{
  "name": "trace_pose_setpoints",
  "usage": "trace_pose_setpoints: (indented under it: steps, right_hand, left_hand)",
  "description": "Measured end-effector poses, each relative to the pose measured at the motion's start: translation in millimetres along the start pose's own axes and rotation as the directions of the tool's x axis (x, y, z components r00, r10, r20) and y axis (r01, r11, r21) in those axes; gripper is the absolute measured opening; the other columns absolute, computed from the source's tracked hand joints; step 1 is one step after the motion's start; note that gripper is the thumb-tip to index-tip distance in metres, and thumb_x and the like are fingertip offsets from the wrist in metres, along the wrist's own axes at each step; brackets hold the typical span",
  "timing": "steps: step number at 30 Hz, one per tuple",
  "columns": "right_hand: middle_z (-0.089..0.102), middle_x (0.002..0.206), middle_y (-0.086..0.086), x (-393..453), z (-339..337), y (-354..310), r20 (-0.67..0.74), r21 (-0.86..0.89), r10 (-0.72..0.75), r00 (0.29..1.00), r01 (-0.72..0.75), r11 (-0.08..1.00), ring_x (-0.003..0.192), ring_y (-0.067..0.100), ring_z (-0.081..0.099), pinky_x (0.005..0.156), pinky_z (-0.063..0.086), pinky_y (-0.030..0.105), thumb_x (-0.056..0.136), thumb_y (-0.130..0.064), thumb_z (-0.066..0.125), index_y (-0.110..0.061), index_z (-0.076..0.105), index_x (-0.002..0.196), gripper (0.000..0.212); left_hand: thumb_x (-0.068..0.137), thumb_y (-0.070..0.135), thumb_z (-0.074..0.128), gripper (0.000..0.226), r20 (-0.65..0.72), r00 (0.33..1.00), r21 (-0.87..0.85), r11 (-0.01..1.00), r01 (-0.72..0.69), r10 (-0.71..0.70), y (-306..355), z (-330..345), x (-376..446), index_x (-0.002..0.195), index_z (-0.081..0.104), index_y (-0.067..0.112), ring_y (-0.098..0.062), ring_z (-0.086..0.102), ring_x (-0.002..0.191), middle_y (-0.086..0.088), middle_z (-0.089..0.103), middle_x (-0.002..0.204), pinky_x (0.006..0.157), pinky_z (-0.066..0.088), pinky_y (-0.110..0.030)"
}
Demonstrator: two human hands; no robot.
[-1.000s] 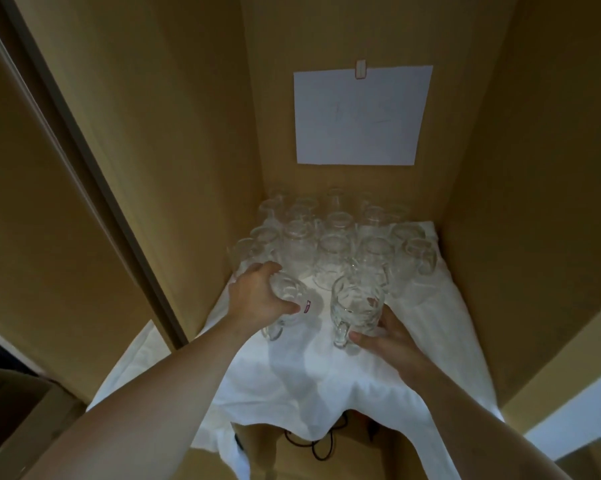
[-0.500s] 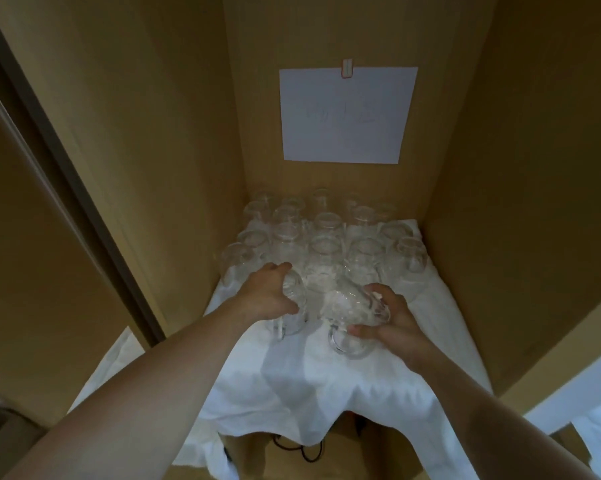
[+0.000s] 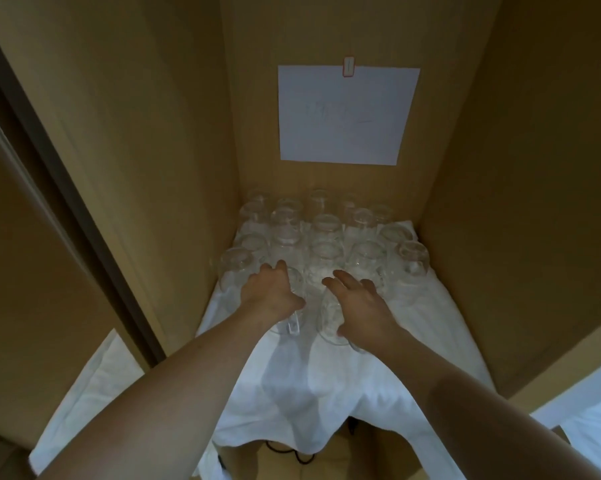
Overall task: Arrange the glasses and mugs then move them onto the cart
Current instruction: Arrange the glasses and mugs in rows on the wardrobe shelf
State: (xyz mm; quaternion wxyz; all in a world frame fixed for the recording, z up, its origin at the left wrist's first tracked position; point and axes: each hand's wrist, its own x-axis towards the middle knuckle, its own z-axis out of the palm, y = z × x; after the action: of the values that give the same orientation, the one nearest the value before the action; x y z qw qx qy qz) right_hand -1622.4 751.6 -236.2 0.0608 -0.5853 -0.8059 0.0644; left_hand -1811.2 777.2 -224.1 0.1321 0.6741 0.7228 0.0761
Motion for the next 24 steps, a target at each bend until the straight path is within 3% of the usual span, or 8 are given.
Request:
trace_pose_setpoints:
  steps: [7,11,14,19,24]
  right_hand:
    - [0.004,0.165,0.007,7.4,-4.6,1.3,-0.014,0.077,-0.024,1.000,0.025,0.997,0.149,0.031,0.022,0.105,0.047,0.033,0.078,0.004,0.077,-0.042,0.031,0.154,0.100]
    - [0.010,0.162,0.012,10.8,0.1,-2.9,-0.033,0.073,-0.031,0.999,0.034,0.997,0.148,0.031,0.023,0.107,0.045,0.033,0.079,0.004,0.074,-0.043,0.025,0.156,0.102]
    - [0.015,0.161,0.011,14.1,2.2,-5.5,-0.053,0.087,0.006,0.999,-0.002,0.996,0.146,0.029,0.026,0.104,0.046,0.031,0.079,0.002,0.076,-0.038,0.014,0.159,0.109]
    - [0.017,0.164,0.006,12.9,7.7,-4.5,-0.087,0.113,0.041,0.995,-0.031,0.993,0.145,0.027,0.030,0.104,0.045,0.029,0.077,-0.002,0.080,-0.032,0.023,0.158,0.104]
    - [0.001,0.168,-0.004,6.2,13.2,-9.6,-0.079,0.128,0.093,0.993,-0.082,0.988,0.145,0.025,0.031,0.097,0.051,0.030,0.080,-0.007,0.079,-0.044,0.010,0.158,0.110]
  left_hand:
    - [0.086,0.052,0.069,0.085,-0.079,0.997,0.020,1.000,-0.024,0.025,2.5,4.9,-5.2,0.154,0.028,0.021,-0.035,0.054,0.124,-0.006,0.037,0.147,0.087,0.048,-0.036]
    - [0.085,0.052,0.069,0.078,-0.090,0.996,0.024,0.999,-0.023,0.026,3.0,5.3,-2.6,0.147,0.034,0.021,-0.035,0.058,0.117,-0.007,0.043,0.139,0.085,0.049,-0.036]
    - [0.083,0.052,0.070,0.074,-0.093,0.995,0.027,0.999,-0.020,0.023,5.7,4.1,0.6,0.142,0.040,0.020,-0.034,0.059,0.114,-0.007,0.046,0.133,0.082,0.047,-0.035]
    - [0.081,0.050,0.070,0.073,-0.106,0.994,0.035,0.999,-0.032,0.036,8.0,6.8,5.4,0.141,0.042,0.018,-0.032,0.061,0.113,-0.007,0.049,0.132,0.083,0.049,-0.035]
    - [0.089,0.057,0.063,0.091,-0.134,0.989,0.057,0.997,-0.048,0.055,2.4,12.6,-3.1,0.159,0.021,0.018,-0.030,0.055,0.127,-0.010,0.035,0.157,0.096,0.049,-0.036]
